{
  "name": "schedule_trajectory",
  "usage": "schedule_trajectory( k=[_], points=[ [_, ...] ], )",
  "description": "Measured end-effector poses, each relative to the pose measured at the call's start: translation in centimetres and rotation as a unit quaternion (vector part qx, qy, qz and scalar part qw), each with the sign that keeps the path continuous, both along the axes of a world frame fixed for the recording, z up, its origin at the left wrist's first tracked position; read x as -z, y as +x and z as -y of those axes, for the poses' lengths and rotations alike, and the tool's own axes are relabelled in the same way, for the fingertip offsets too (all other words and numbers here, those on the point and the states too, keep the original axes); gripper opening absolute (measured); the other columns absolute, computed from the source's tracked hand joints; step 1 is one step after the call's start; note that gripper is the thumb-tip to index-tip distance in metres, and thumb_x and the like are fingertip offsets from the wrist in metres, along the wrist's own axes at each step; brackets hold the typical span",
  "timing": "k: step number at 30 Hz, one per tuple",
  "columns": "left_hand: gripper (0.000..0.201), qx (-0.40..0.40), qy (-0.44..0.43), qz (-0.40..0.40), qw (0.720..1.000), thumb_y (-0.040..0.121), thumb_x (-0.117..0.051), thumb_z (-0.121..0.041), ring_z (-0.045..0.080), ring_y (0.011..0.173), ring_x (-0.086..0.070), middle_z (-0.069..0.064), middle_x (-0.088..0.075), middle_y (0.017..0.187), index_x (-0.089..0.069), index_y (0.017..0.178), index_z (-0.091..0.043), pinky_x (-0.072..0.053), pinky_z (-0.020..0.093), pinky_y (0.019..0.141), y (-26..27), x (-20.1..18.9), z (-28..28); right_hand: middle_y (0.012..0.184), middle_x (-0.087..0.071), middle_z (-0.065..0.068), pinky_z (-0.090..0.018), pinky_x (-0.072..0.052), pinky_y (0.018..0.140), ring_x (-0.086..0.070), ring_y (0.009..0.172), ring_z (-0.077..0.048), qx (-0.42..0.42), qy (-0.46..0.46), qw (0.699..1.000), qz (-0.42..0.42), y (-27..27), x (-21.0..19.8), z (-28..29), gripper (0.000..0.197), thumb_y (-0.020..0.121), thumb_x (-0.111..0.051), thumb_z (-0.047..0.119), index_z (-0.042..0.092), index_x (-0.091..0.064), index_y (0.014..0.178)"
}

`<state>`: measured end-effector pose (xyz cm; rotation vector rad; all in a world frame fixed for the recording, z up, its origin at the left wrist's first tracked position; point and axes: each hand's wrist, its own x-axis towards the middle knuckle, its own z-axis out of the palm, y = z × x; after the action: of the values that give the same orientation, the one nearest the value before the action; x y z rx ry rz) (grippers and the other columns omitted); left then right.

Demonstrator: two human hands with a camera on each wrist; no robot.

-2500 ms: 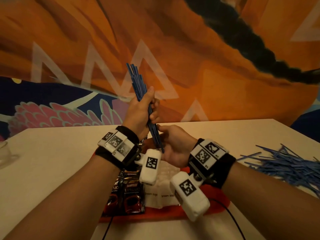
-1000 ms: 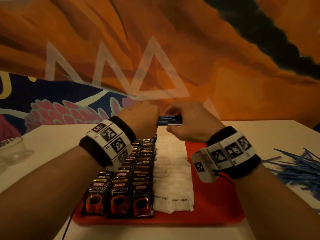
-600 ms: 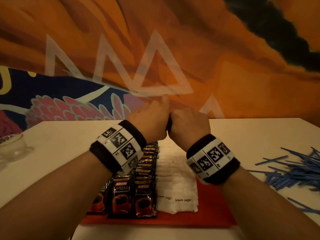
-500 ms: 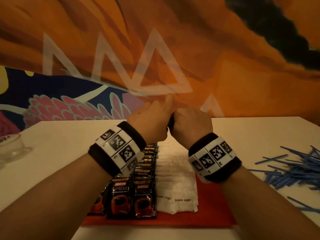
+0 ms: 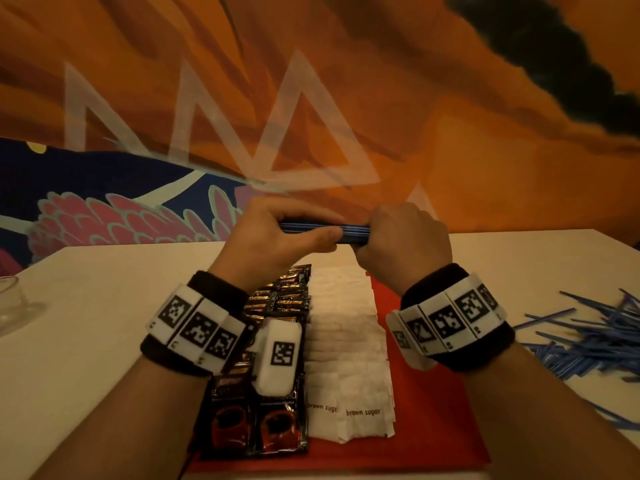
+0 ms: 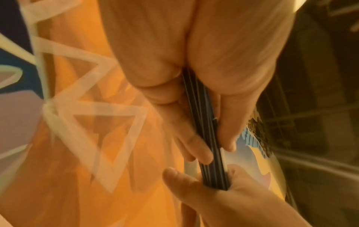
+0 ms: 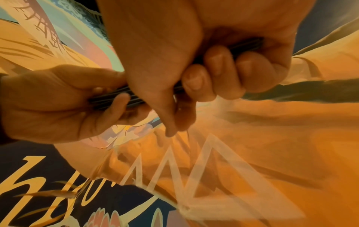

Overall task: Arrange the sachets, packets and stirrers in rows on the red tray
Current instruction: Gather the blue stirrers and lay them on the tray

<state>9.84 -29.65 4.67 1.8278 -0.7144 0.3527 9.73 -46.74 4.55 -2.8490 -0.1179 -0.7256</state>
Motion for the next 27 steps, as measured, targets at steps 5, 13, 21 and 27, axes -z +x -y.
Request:
schedule_trajectory(
  k=[5, 13, 21, 27],
  points=[
    [0.018, -0.001, -0.001, -0.018, 1.000, 0.076, -0.078, -0.015, 0.005, 0.081, -0.073, -0.008, -0.077, 0.089, -0.076, 0.093, -0.020, -0.055, 0.016, 0.073, 0.4, 0.4, 0.6, 0.062, -0.032, 0.006, -0.030, -0.029, 0.056, -0.035, 0.059, -0.021, 0.000, -0.022, 1.000, 0.021, -0.1, 0.2, 0.5, 0.024, 0.095, -0.054, 0.045, 0.024, -0.065, 0.092],
    [0.019, -0.009, -0.045, -0.021, 0.999, 0.071, -0.075, -0.025, 0.018, 0.085, -0.074, -0.003, -0.077, 0.091, -0.076, 0.089, -0.021, -0.061, 0.032, 0.081, 0.7, 0.4, -0.2, 0.067, -0.052, 0.013, -0.029, -0.038, 0.057, -0.053, 0.065, -0.013, -0.176, 0.029, 0.981, 0.079, 0.1, -0.3, 2.4, 0.026, 0.080, -0.075, 0.052, 0.027, -0.070, 0.088],
    [0.015, 0.045, -0.119, -0.055, 0.990, 0.071, -0.073, -0.018, 0.023, 0.089, -0.074, 0.003, -0.077, 0.091, -0.080, 0.083, -0.021, -0.060, 0.026, 0.075, 0.5, 0.4, -1.1, 0.106, -0.073, 0.002, -0.028, -0.055, 0.085, -0.068, 0.102, -0.009, -0.353, 0.464, 0.811, 0.051, 0.5, -0.8, 3.7, 0.034, 0.092, -0.054, 0.049, 0.020, -0.069, 0.100],
    [0.020, 0.058, -0.113, -0.044, 0.991, 0.072, -0.073, -0.016, 0.021, 0.087, -0.074, 0.002, -0.077, 0.091, -0.075, 0.090, -0.010, -0.060, 0.028, 0.076, -0.3, 0.2, 0.1, 0.108, -0.073, -0.013, -0.039, -0.054, 0.094, -0.069, 0.106, -0.025, -0.395, 0.597, 0.699, 0.009, -0.1, -0.3, 0.8, 0.039, 0.094, -0.043, 0.039, 0.011, -0.071, 0.096]
  ],
)
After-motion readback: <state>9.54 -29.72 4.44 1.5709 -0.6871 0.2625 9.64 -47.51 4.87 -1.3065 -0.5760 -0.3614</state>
